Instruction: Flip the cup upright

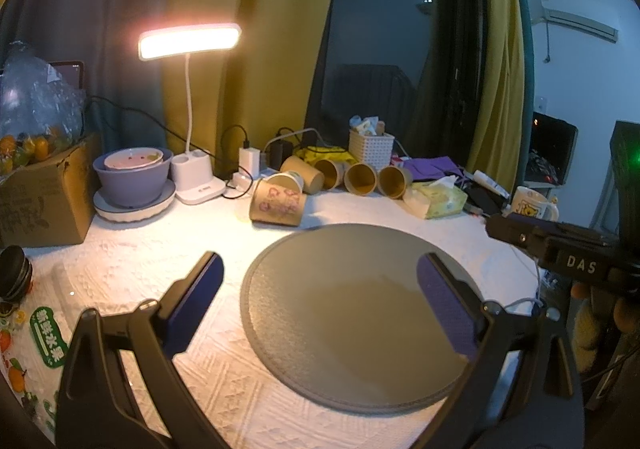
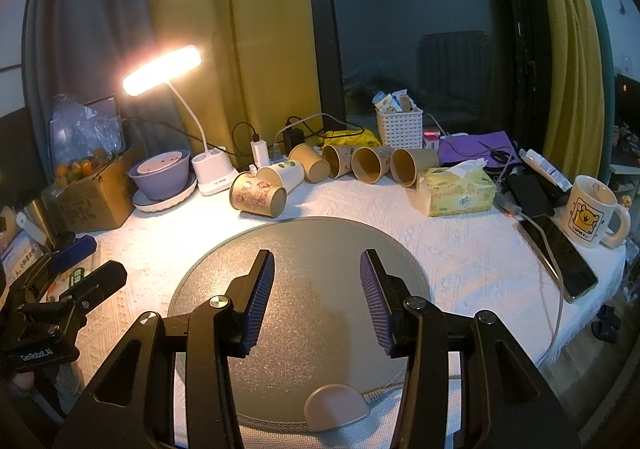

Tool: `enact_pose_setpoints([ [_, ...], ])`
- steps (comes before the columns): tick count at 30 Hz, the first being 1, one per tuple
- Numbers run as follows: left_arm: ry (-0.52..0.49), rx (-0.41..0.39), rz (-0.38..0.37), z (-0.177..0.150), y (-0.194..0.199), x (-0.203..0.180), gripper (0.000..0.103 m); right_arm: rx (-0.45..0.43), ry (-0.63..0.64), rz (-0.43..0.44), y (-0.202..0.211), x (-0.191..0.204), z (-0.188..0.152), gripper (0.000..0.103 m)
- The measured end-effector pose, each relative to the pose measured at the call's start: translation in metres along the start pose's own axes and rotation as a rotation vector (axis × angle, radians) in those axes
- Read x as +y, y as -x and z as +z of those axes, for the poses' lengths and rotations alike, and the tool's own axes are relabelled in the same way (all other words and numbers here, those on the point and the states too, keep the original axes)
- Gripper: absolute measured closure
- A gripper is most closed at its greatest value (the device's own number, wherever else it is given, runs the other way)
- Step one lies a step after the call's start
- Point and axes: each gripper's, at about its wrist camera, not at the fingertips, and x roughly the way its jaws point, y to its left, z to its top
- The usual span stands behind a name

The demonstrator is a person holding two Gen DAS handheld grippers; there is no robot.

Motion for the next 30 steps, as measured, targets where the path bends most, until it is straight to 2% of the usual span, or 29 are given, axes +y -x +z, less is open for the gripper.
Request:
enact_pose_setpoints([
  [30,-0.002,0.005,-0.001,-0.002,-0.0012,-0.004,0.005,0.0,-0.001,-0.002,-0.0001,-0.0008,-0.001,0.056],
])
